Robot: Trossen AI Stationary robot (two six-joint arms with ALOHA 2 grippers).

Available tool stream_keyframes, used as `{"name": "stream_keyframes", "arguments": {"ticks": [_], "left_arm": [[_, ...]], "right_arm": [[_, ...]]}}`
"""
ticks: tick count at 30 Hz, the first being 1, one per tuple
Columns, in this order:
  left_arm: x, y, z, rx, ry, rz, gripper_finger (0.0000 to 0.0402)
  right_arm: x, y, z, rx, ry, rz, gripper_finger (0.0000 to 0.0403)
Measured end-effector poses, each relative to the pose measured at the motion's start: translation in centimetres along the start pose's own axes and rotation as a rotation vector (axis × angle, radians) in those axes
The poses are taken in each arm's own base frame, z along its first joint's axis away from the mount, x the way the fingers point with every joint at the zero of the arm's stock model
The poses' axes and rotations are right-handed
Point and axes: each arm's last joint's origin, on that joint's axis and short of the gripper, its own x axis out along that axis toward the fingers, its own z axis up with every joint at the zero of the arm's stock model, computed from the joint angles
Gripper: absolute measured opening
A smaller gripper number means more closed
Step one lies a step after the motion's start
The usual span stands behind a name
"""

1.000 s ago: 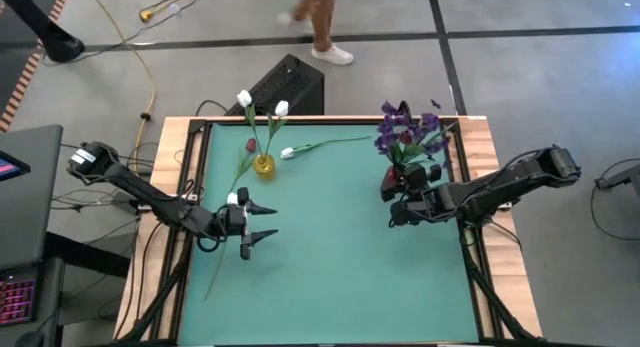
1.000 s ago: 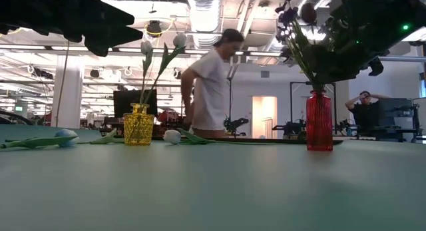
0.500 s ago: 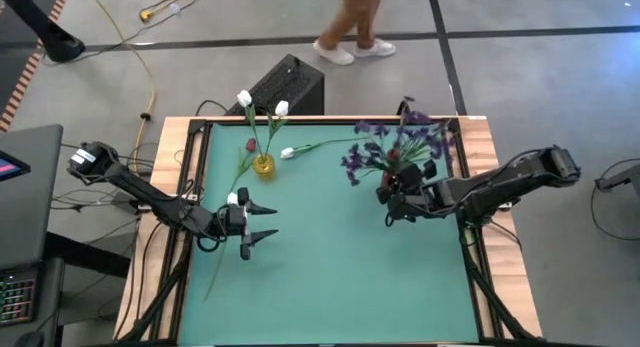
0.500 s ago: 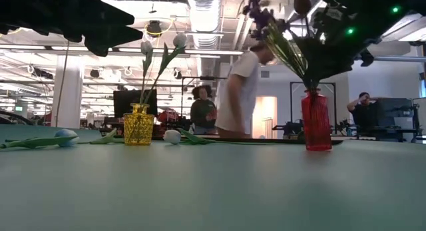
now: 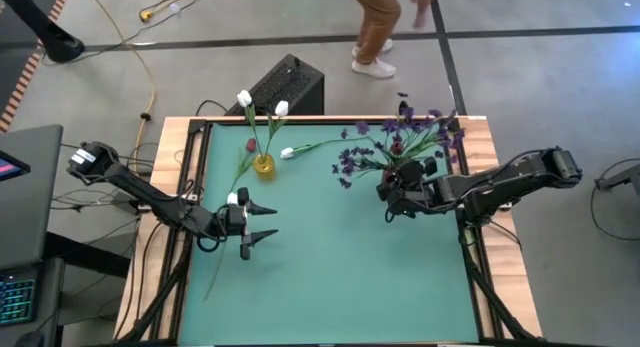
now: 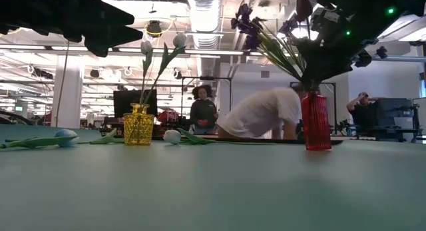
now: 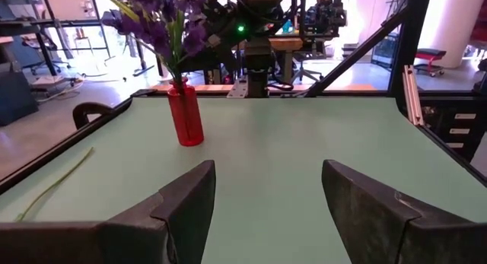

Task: Sort flowers into vase by color
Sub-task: Put the bottom red flower into the red vase

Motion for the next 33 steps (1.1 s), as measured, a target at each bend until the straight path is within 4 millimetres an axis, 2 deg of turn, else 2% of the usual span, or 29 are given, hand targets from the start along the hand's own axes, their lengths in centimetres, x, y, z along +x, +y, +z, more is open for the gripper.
{"name": "stream_keyframes", "arguments": {"ticks": [13,26,33], "left_arm": [[0.0,0.0,0.0,0.0,0.0,0.0,0.0231],[0.0,0.0,0.0,0.0,0.0,0.0,0.0231],[0.0,-0.01,0.0,-0.008,0.0,-0.001,0.0231]], "right_arm": [[0.01,0.0,-0.04,-0.002,0.007,0.004,0.019],[0.02,0.01,-0.11,-0.005,0.013,0.007,0.0215],[0.01,0.01,-0.13,-0.007,0.013,0.007,0.0186]]}}
